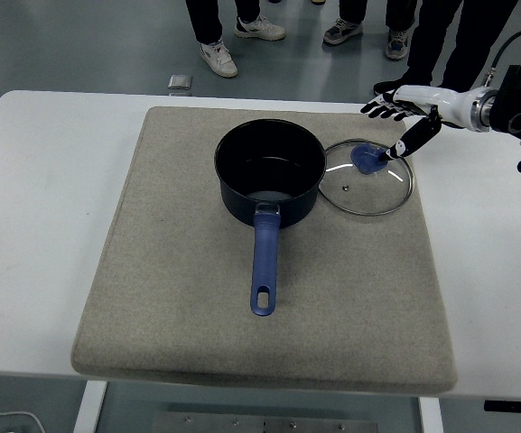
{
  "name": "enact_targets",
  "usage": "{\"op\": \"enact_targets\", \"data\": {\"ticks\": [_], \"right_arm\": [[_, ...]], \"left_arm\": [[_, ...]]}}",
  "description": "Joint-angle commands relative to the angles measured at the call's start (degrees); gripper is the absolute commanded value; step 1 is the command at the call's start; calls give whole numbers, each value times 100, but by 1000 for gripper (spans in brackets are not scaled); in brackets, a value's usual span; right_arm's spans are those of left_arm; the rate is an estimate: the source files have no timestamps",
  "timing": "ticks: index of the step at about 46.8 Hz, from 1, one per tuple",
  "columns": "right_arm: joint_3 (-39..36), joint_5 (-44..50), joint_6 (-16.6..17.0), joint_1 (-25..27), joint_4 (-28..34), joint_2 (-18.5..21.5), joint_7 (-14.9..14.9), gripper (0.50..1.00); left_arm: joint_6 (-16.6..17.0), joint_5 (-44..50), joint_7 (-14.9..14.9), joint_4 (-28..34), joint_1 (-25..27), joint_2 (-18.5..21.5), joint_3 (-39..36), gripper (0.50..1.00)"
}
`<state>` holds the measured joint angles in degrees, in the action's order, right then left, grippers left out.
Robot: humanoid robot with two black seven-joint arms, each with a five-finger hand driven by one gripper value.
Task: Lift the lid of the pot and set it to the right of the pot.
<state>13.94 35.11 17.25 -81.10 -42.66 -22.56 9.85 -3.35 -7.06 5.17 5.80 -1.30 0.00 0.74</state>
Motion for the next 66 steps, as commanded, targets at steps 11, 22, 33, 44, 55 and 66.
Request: {"op": "enact_targets", "data": {"ticks": [11, 22, 33, 44, 55, 66], "right_arm": [[-401, -1726, 288, 147, 4, -11, -1, 897], [-752, -3018, 270, 401, 12, 6, -1, 897], [-1736, -3406, 261, 876, 109, 41, -62, 897], [-2062, -4416, 270, 1166, 329, 182, -80, 897], [-2071, -5681, 208, 1298, 426, 270, -370, 897], [-2079, -5929, 191, 1404, 531, 323, -308, 901]], "left_arm": [[1, 3, 2, 0, 7, 0, -3, 1000], [1, 3, -7, 0, -2, 0, -3, 1000], [1, 3, 2, 0, -2, 0, -3, 1000], [1, 3, -7, 0, -2, 0, -3, 1000], [1, 3, 2, 0, -2, 0, -3, 1000], [1, 3, -7, 0, -2, 0, -3, 1000]]}}
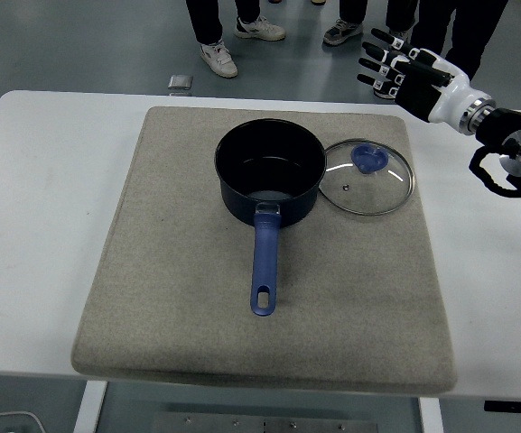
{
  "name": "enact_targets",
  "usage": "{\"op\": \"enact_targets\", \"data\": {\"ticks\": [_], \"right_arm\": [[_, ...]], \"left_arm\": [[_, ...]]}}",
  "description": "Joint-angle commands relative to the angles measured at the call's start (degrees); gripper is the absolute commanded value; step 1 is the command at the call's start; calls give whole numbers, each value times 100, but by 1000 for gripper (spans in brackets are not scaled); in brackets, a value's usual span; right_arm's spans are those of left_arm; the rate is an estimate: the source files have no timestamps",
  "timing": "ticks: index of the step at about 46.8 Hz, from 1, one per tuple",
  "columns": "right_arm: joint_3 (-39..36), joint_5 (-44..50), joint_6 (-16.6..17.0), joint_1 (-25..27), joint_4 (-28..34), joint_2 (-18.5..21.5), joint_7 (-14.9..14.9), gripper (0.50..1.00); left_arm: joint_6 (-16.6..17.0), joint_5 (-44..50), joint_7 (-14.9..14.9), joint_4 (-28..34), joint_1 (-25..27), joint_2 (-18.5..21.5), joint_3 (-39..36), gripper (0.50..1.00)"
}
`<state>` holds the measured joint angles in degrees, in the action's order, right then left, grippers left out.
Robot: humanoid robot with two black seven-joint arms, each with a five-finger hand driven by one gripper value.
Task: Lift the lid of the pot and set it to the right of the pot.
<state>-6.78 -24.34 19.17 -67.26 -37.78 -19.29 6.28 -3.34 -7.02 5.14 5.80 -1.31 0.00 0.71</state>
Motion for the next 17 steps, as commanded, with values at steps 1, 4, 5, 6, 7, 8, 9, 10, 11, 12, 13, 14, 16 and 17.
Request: {"op": "enact_targets", "data": {"ticks": [1, 4, 5, 6, 7, 8, 9, 10, 11, 12, 13, 14, 16, 17], "right_arm": [[1, 35, -1, 20, 52, -4, 48, 901], [2, 96, -1, 29, 61, 4, 57, 901], [2, 96, -1, 29, 61, -4, 57, 901], [2, 96, -1, 29, 61, -4, 57, 903], [2, 96, -1, 29, 61, -4, 57, 903], [2, 96, -1, 29, 69, 4, 57, 903], [2, 96, -1, 37, 61, 5, 57, 903], [2, 96, -1, 38, 69, -4, 57, 903], [2, 96, -1, 38, 61, -4, 57, 903], [2, 96, -1, 38, 69, 4, 57, 903], [2, 96, -1, 38, 69, 5, 57, 905], [2, 96, -1, 38, 69, 5, 57, 905], [2, 88, 8, 29, 69, 5, 57, 905], [-7, 88, 8, 29, 61, 5, 57, 905]], "left_arm": [[0, -1, 4, 0, -1, 0, 8, 1000], [0, -1, -4, 0, 8, 0, -1, 1000], [0, -1, 4, 0, -1, 0, -1, 1000], [0, -1, 5, 0, -1, 0, -1, 1000], [0, -1, 5, 0, -1, 0, -1, 1000], [0, -1, 5, 0, 8, 0, 8, 1000], [0, -1, -4, 0, -1, 0, -1, 1000], [0, -1, -4, 0, -1, 0, 8, 1000], [0, -1, -4, 0, -1, 0, -1, 1000], [0, -1, -4, 0, -1, 0, -1, 1000], [0, -1, 4, 0, -1, 0, -1, 1000], [0, -1, -4, 0, -1, 0, -1, 1000], [0, -1, 4, 0, -1, 0, 8, 1000], [0, -1, -4, 0, -1, 0, 8, 1000]]}}
